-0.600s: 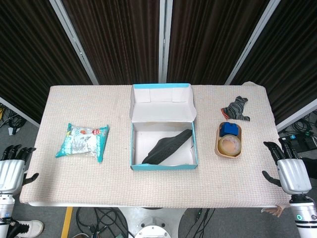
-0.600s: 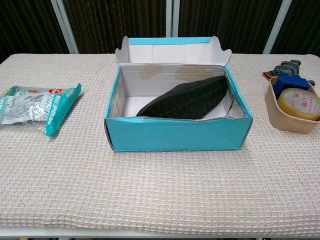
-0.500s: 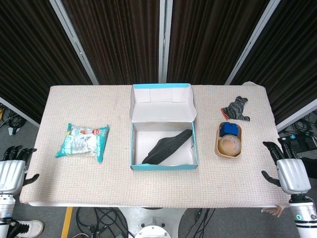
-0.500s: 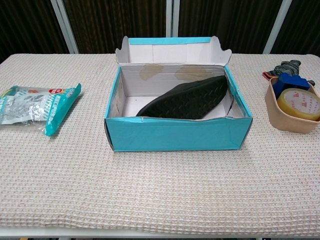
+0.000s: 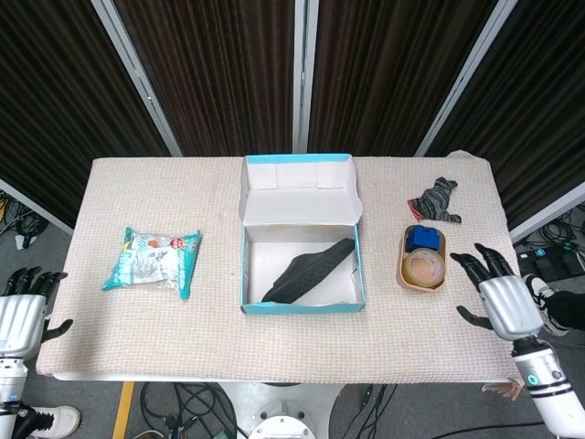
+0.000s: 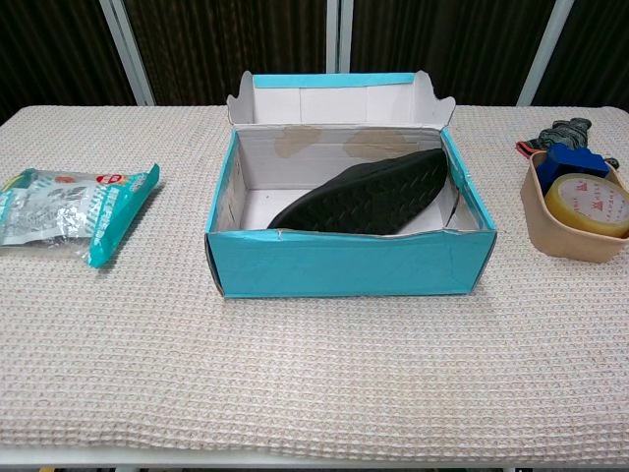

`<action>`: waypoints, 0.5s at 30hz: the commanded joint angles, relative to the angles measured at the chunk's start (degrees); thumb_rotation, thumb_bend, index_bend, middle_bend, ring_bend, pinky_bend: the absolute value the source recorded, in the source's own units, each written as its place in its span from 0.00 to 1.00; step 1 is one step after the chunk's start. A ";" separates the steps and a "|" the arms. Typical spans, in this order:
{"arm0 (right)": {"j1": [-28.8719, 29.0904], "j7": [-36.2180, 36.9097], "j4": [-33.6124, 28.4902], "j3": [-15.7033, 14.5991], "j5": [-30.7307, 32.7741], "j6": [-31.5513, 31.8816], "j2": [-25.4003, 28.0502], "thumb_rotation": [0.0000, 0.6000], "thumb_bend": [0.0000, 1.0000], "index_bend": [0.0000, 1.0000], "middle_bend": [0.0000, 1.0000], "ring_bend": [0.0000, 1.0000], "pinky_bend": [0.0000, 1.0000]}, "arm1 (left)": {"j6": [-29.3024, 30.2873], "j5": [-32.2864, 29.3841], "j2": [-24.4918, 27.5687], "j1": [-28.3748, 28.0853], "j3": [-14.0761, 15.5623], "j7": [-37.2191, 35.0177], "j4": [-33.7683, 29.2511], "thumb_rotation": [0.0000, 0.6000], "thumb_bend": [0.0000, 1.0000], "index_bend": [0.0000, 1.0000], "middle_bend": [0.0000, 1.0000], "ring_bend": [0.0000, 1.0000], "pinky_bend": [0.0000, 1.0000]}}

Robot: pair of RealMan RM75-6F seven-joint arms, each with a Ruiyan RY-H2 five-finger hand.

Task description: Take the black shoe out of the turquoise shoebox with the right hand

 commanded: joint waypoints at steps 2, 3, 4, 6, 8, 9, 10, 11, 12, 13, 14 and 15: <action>10.14 2.47 -0.55 3.04 -2.99 -9.89 -1.40 1.00 0.08 0.12 0.20 0.01 0.13 | -0.05 0.73 0.00 -0.04 0.38 -0.08 0.25 1.00 0.00 0.24 0.26 0.15 0.14; 11.87 2.35 -0.41 3.60 -2.84 -11.70 -2.19 1.00 0.08 0.12 0.20 0.01 0.13 | -0.05 0.89 0.02 -0.02 0.49 -0.14 0.26 1.00 0.00 0.24 0.26 0.15 0.14; 13.65 2.28 -0.20 4.20 -2.55 -13.57 -3.06 1.00 0.08 0.12 0.19 0.01 0.14 | 0.06 1.01 0.01 0.05 0.57 -0.23 0.28 1.00 0.00 0.24 0.26 0.15 0.14; 17.64 1.81 0.20 5.44 -1.37 -18.10 -5.30 1.00 0.08 0.12 0.19 0.01 0.14 | 0.46 1.09 -0.10 0.27 0.58 -0.56 0.39 1.00 0.00 0.24 0.26 0.15 0.14; 21.04 1.12 0.63 6.42 -0.41 -21.77 -7.47 1.00 0.08 0.12 0.18 0.02 0.14 | 0.58 1.04 -0.14 0.40 0.58 -0.68 0.44 1.00 0.00 0.24 0.26 0.15 0.14; 23.26 0.12 1.06 7.02 0.40 -24.25 -9.00 1.00 0.08 0.12 0.18 0.01 0.15 | 0.50 1.02 -0.09 0.38 0.59 -0.66 0.40 1.00 0.00 0.24 0.26 0.15 0.14; 24.91 -1.00 1.45 7.39 1.00 -26.15 -10.16 1.00 0.08 0.12 0.18 0.01 0.15 | 0.37 0.99 0.01 0.34 0.61 -0.64 0.32 1.00 0.00 0.24 0.26 0.15 0.14; 26.55 -2.25 1.96 7.71 1.65 -28.02 -11.43 1.00 0.08 0.12 0.18 0.01 0.15 | 0.27 0.98 0.12 0.32 0.62 -0.66 0.23 1.00 0.00 0.24 0.26 0.15 0.14; 28.71 -3.70 2.92 8.13 2.63 -30.43 -13.37 1.00 0.08 0.12 0.17 0.01 0.15 | 0.20 1.02 0.26 0.29 0.62 -0.75 0.15 1.00 0.00 0.24 0.26 0.15 0.14; 30.33 -4.48 3.84 8.42 3.51 -32.27 -14.88 1.00 0.08 0.12 0.17 0.01 0.15 | 0.22 1.08 0.34 0.27 0.61 -0.83 0.13 1.00 0.00 0.24 0.26 0.15 0.14; 31.86 -5.25 4.86 8.73 4.57 -34.07 -16.38 1.00 0.09 0.12 0.17 0.01 0.15 | 0.26 1.17 0.39 0.25 0.60 -0.89 0.13 1.00 0.00 0.24 0.26 0.15 0.14; 33.83 -6.46 6.43 9.13 5.83 -36.11 -18.37 1.00 0.09 0.12 0.17 0.02 0.15 | 0.27 1.24 0.44 0.25 0.61 -0.95 0.17 1.00 0.00 0.24 0.26 0.15 0.14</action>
